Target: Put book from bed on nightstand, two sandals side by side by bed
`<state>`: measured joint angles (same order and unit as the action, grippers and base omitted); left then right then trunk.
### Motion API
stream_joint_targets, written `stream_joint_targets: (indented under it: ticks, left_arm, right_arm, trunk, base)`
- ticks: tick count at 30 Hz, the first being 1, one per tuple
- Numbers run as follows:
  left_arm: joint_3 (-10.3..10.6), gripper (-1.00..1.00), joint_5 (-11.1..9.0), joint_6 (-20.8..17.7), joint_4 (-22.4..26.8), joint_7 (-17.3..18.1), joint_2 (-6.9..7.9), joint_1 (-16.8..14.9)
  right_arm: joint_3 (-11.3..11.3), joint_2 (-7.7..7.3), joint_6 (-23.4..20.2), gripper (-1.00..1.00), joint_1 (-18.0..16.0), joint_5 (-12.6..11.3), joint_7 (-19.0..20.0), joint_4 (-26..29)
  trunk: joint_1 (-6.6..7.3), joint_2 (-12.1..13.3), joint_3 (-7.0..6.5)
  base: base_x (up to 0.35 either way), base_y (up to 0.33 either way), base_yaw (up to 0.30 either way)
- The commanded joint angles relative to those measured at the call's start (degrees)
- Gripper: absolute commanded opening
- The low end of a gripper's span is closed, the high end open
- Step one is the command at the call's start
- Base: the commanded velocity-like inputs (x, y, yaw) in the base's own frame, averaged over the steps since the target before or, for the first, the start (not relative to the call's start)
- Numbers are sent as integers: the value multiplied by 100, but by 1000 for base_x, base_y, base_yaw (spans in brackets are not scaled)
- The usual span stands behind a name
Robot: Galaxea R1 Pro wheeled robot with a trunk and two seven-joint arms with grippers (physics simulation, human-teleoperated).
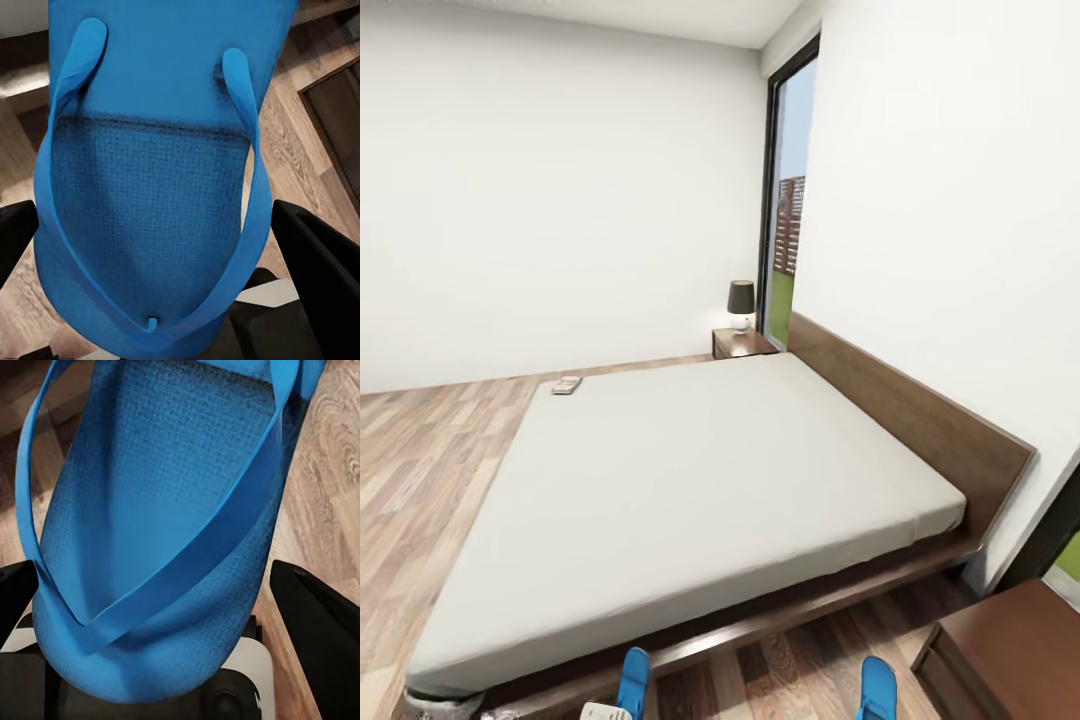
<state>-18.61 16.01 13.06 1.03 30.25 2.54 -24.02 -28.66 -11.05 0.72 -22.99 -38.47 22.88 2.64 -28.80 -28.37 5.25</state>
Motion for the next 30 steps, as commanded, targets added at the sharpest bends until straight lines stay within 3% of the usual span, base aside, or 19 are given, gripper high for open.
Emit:
stream_joint_targets:
  ticks: [1,24,30]
  left_arm:
    - [-46,-100,60,25,-6,7,1,-6]
    - [-46,-100,59,21,-6,7,1,-6]
    - [-46,-100,61,22,-6,7,1,-6]
  right_arm:
    - [-43,-3,7,-100,-4,-57,23,0]
    - [-43,-3,7,-100,-4,-55,23,0]
    - [-43,-3,7,-100,-4,-55,24,0]
  trunk:
    - [-3,-11,11]
    - [-3,-11,11]
    - [-3,-11,11]
  base:
    - [0,0,292]
    - [-20,0,291]
    - [-221,0,83]
